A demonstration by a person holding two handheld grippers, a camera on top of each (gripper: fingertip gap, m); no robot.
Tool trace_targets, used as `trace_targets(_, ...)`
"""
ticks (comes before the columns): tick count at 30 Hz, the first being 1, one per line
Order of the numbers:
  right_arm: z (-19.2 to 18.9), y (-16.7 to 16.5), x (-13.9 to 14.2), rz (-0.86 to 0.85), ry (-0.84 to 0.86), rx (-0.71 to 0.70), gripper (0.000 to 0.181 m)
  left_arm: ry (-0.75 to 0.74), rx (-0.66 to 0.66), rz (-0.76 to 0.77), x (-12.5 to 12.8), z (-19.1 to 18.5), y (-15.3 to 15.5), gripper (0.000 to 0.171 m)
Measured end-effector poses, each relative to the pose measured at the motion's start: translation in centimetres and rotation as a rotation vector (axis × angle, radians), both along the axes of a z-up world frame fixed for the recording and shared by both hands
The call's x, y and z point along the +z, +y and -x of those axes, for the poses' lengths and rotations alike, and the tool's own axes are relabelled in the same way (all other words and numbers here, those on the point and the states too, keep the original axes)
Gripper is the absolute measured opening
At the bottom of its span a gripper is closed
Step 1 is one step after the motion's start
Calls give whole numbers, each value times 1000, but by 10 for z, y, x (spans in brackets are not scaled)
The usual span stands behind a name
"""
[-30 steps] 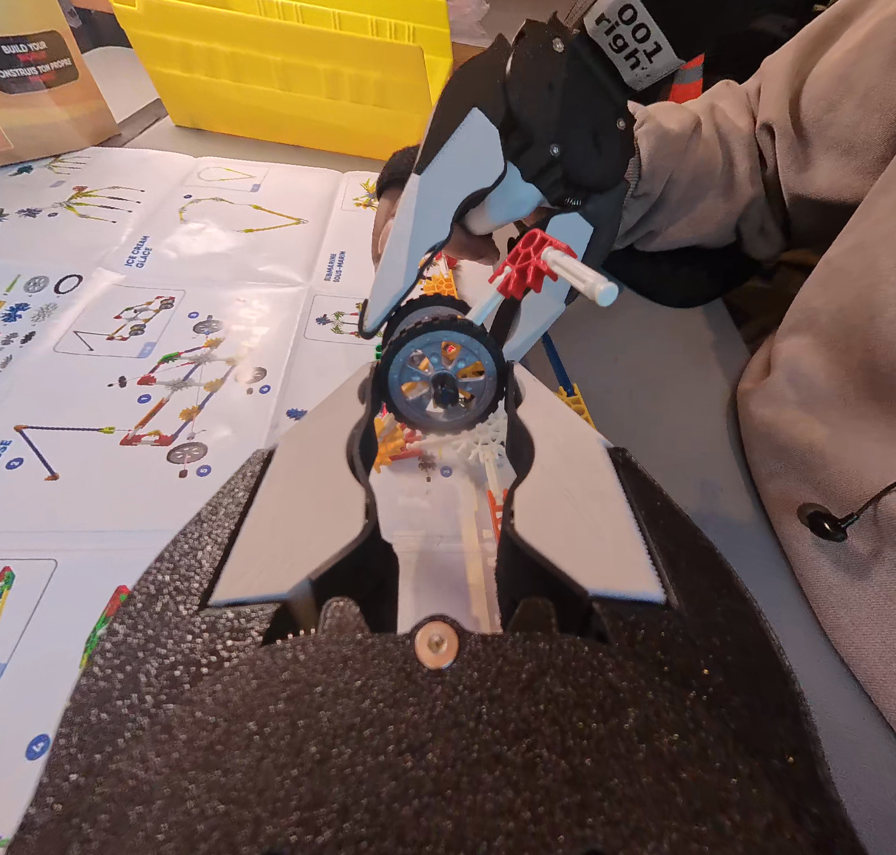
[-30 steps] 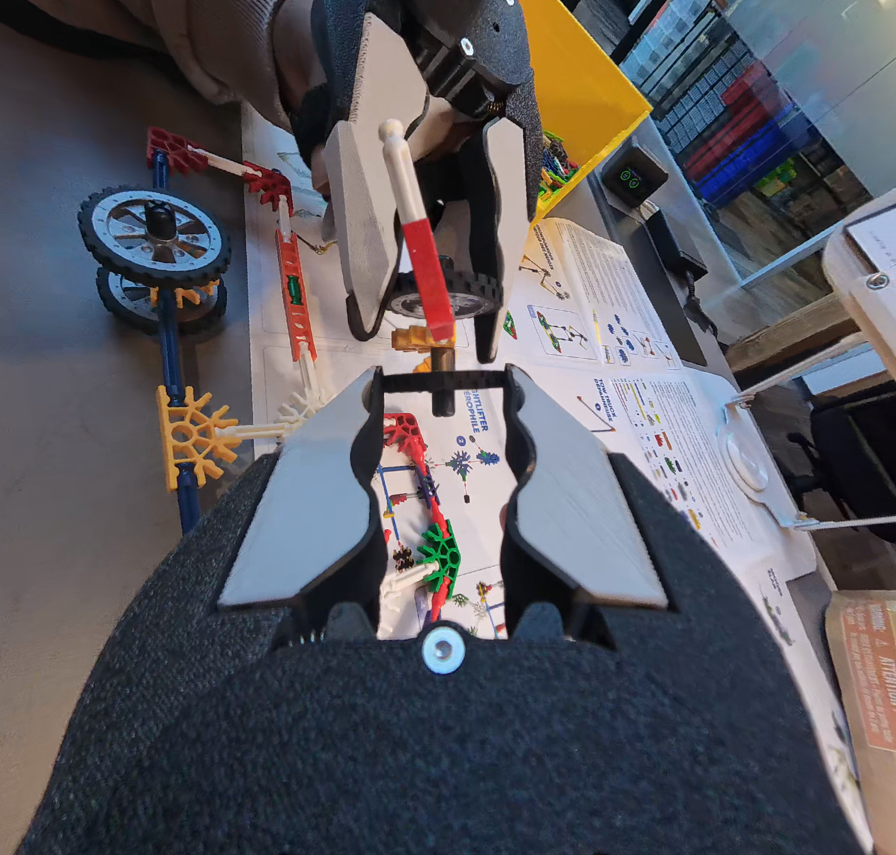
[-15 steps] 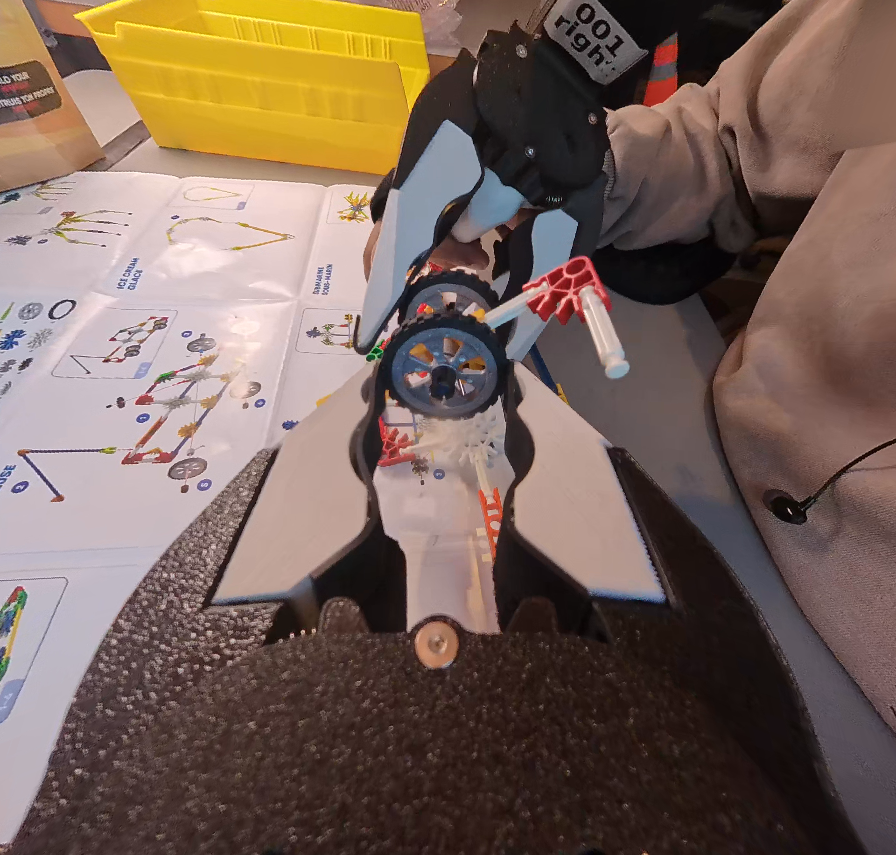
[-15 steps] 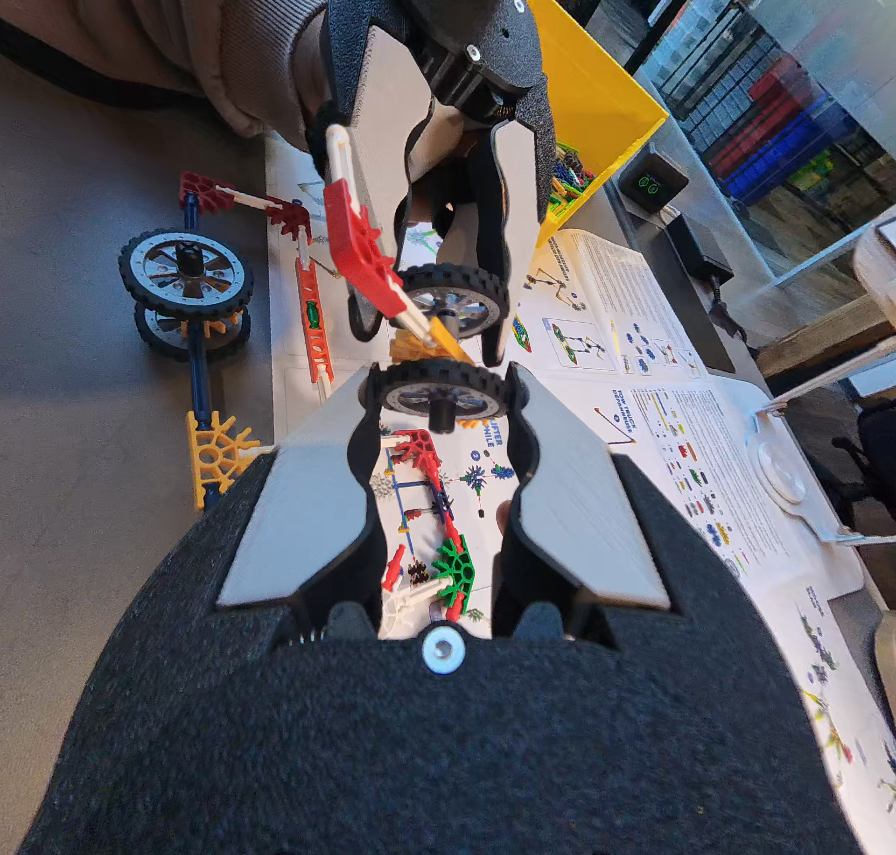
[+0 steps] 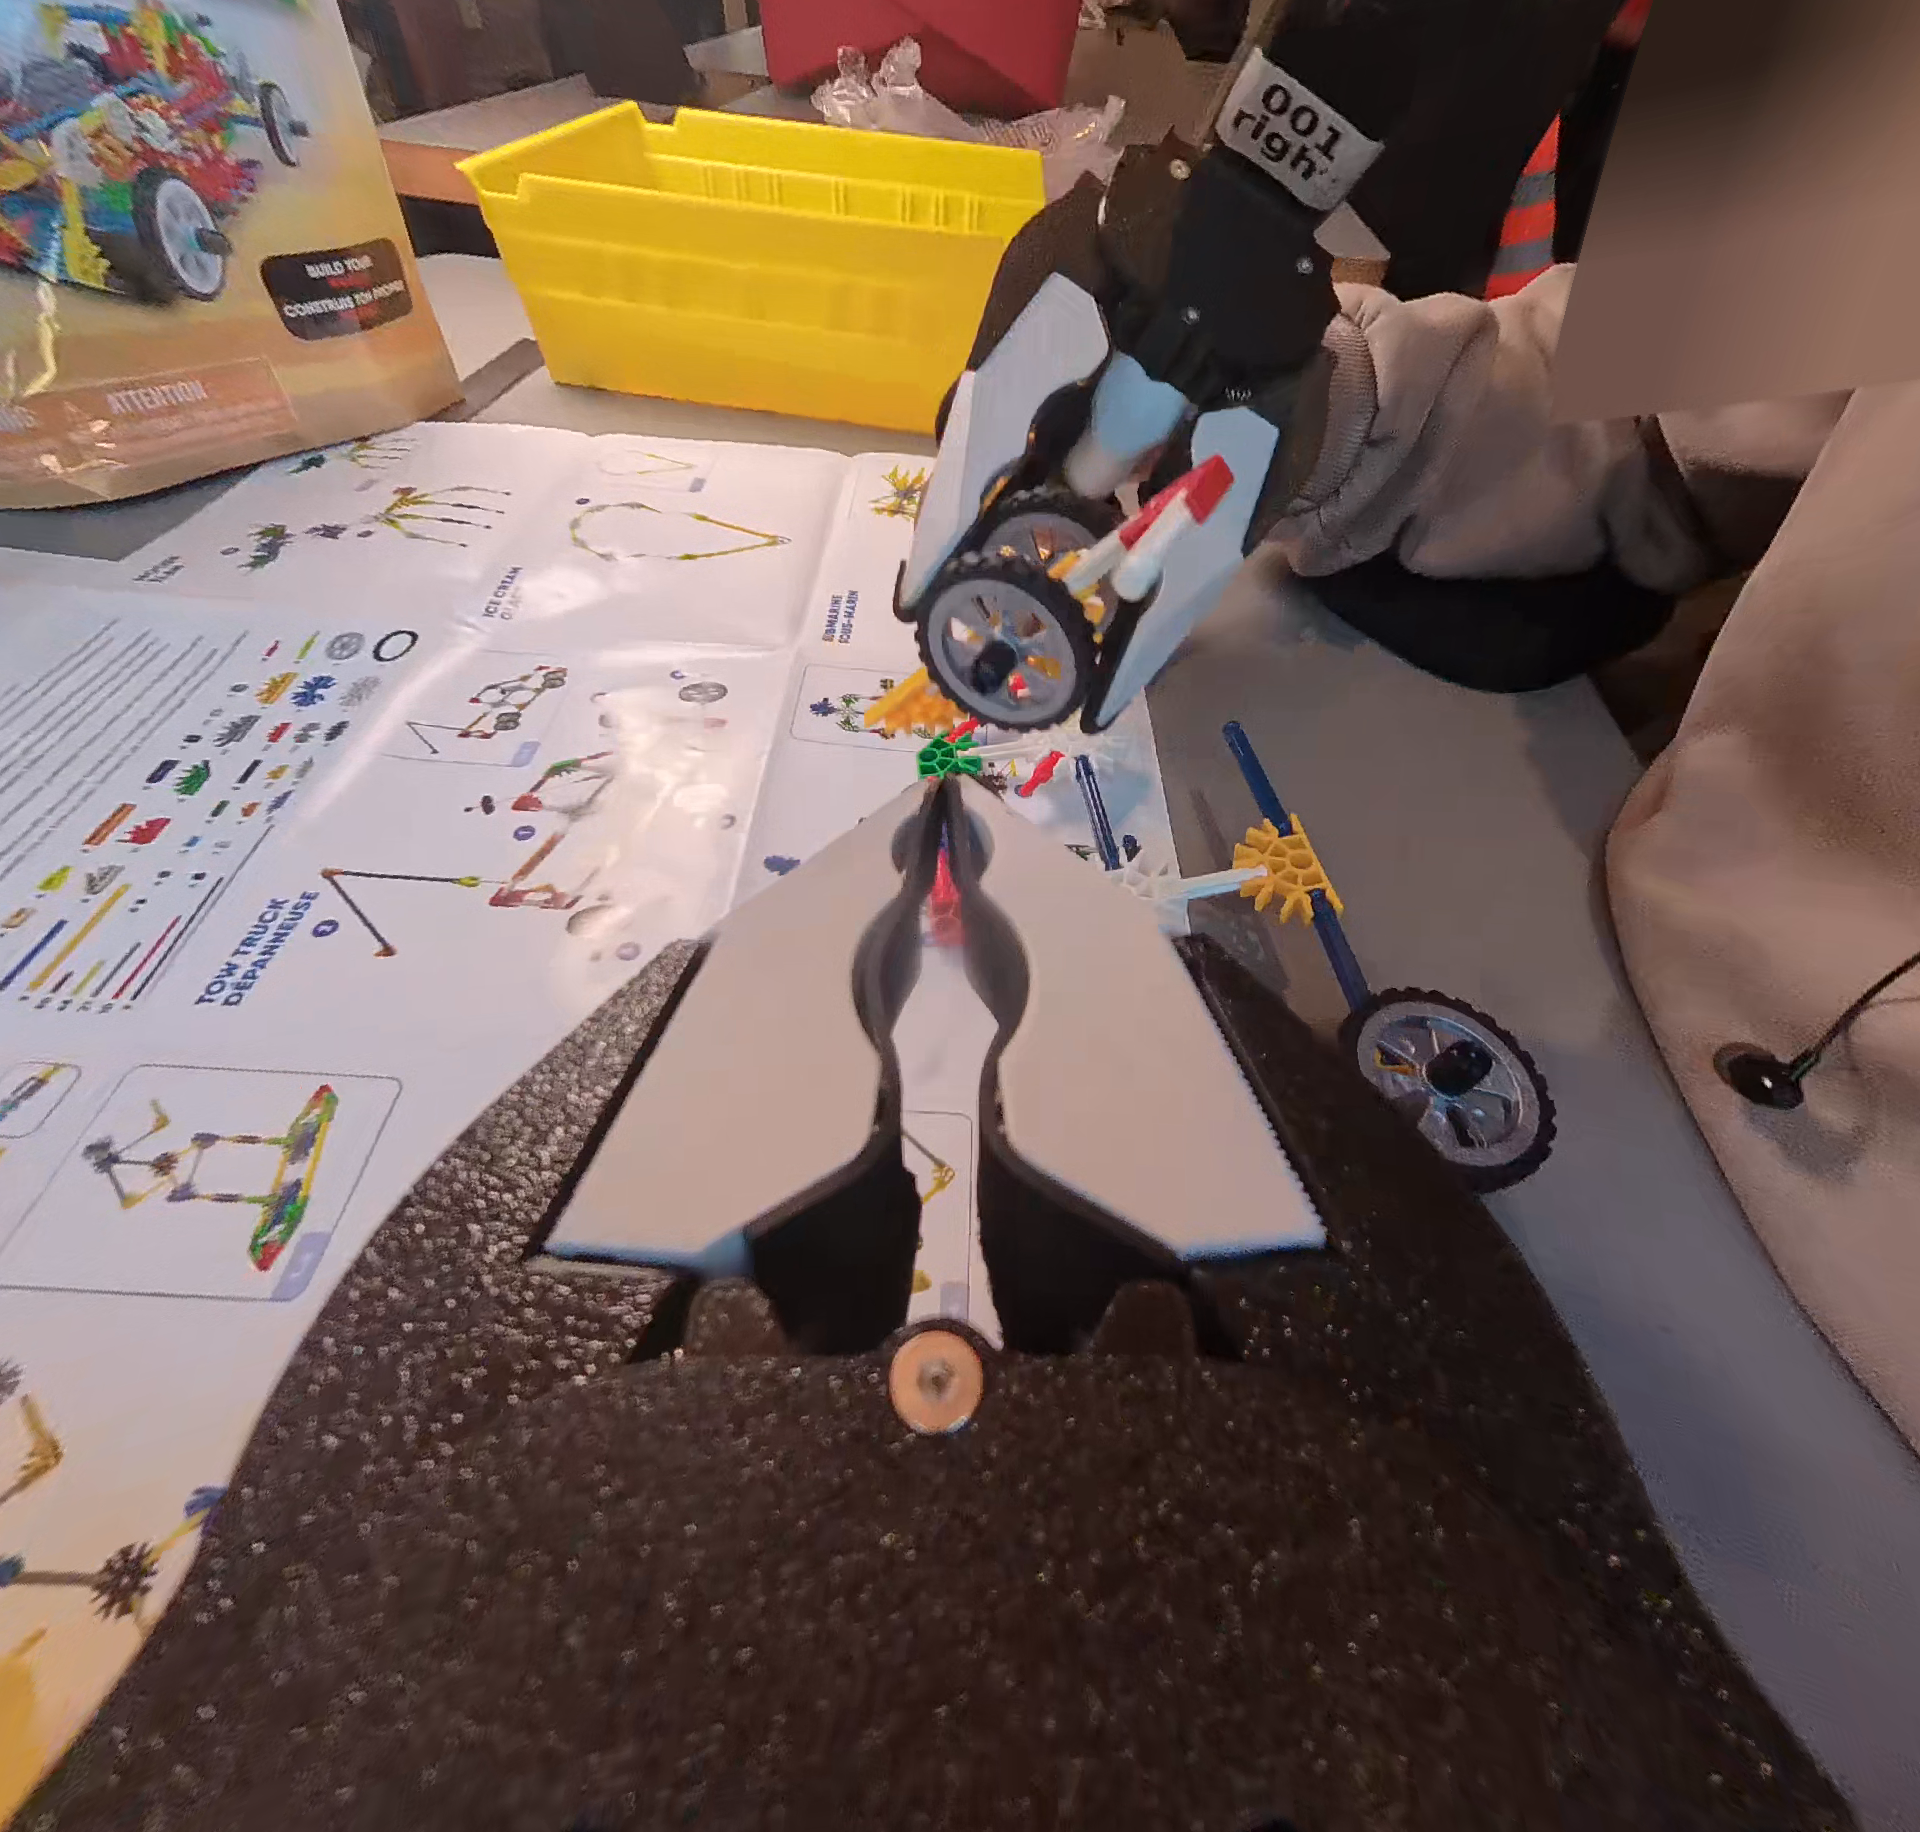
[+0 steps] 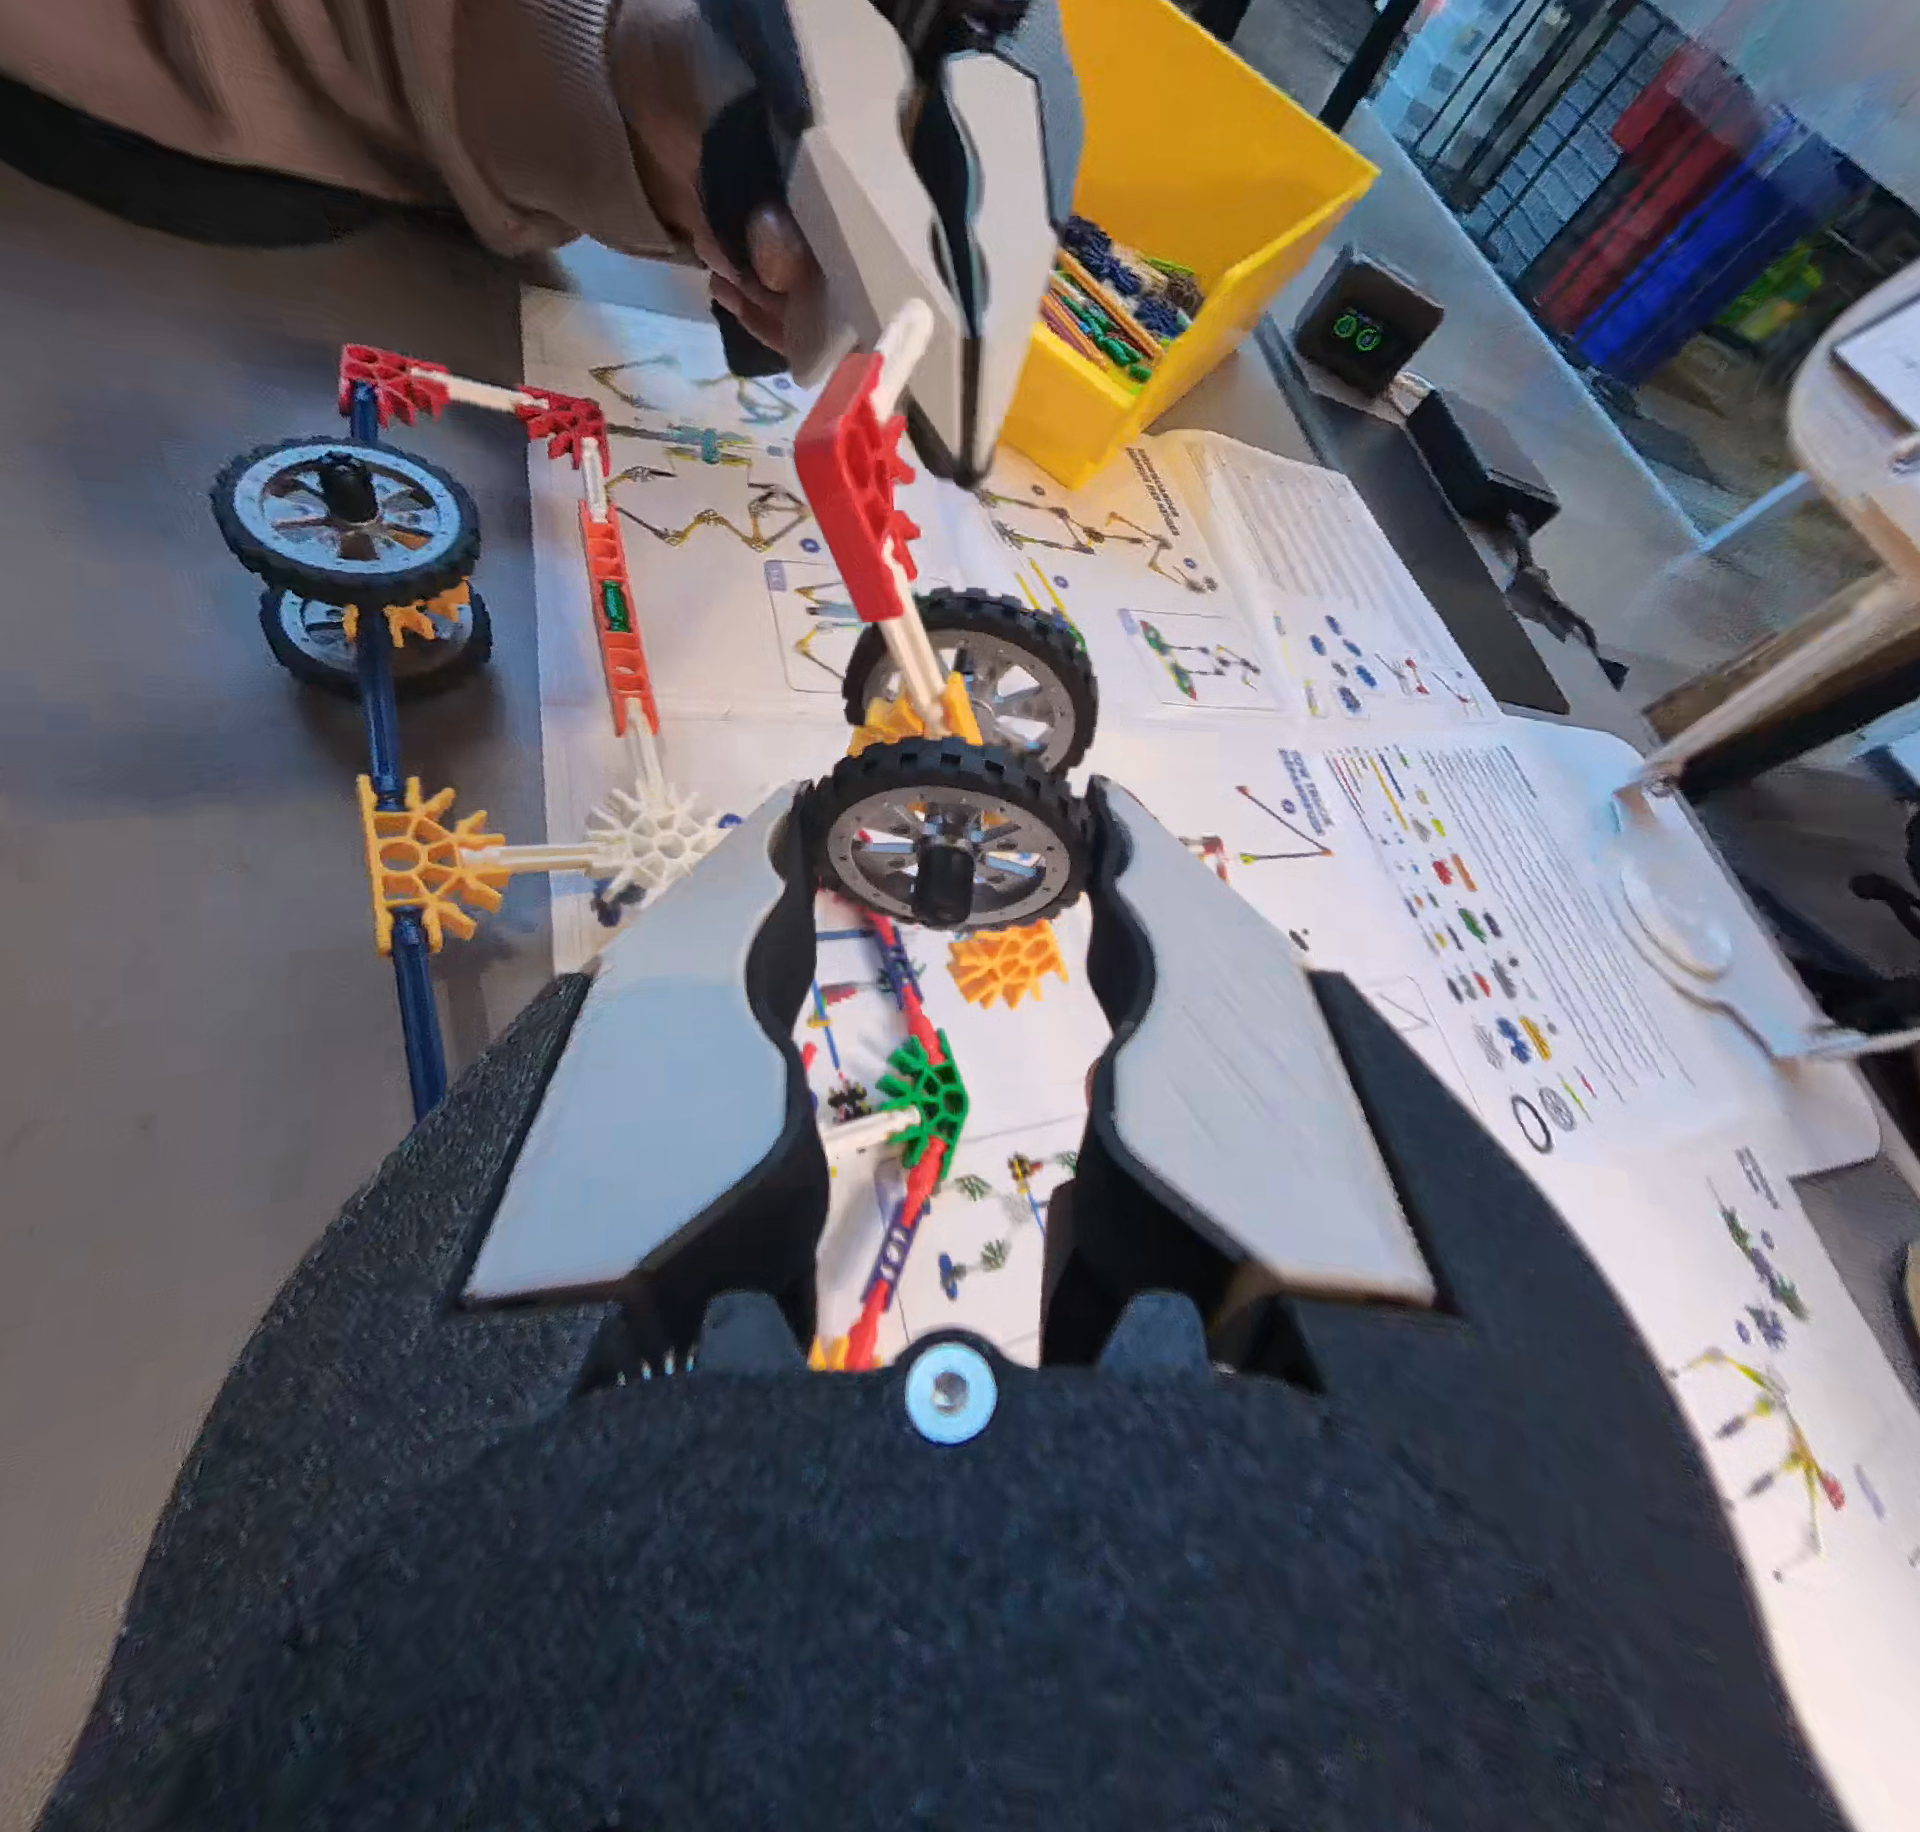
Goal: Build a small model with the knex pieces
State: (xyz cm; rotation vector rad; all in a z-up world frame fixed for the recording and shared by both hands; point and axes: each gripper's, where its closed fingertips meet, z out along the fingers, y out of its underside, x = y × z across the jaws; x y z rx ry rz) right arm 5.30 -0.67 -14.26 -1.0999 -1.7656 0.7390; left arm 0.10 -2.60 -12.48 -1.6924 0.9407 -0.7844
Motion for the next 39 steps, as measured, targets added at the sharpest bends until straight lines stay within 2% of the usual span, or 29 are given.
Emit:
trace_targets(2, 3, -2, -5, -30, 3, 6, 49, -7, -28, 46, -6, -6, -1, 4)
trace_targets(6, 7, -12, 2, -110, 56, 41, 49, -46, -80, 75, -5, -19, -8, 21)
trace_targets(9, 10, -25, 4, -191, 83, 89, 49, -74, -115, 81, -3, -31, -14, 18)
trace_targets(13, 12, -35, 6, -210, 98, 118, 49, -42, -174, 68, -4, -43, -27, 12)
trace_targets(19, 10, -40, 6, -216, 93, 146, 49, -4, -177, 17, 2, -47, -33, 6)
trace_targets(25, 8, -36, 8, -88, 81, 144, 48, 46, -135, -8, 3, -42, -28, 5)
trace_targets(30, 6, -38, 11, -28, 83, 155, 48, 17, -146, 6, 6, -41, -30, 5)
trace_targets(32, 2, -30, 9, -44, 60, 132, 48, 3, -126, -1, 8, -33, -27, 0)
trace_targets(33, -10, -8, 2, -78, 18, 67, 47, -68, -68, -2, 20, -12, -20, 0)
trace_targets(34, -22, 10, 5, -25, 38, 16, 48, -143, -31, -6, 33, 10, -16, 0)
trace_targets(35, -23, 9, 16, 66, 97, 28, 48, -109, -23, -14, 30, 14, -16, 0)
trace_targets(37, -8, -9, 23, 9, 109, 79, 48, -10, -78, -8, 7, -14, -20, 0)
trace_targets(39, 0, -15, 14, -47, 87, 101, 49, -25, -97, 2, 5, -24, -18, 0)
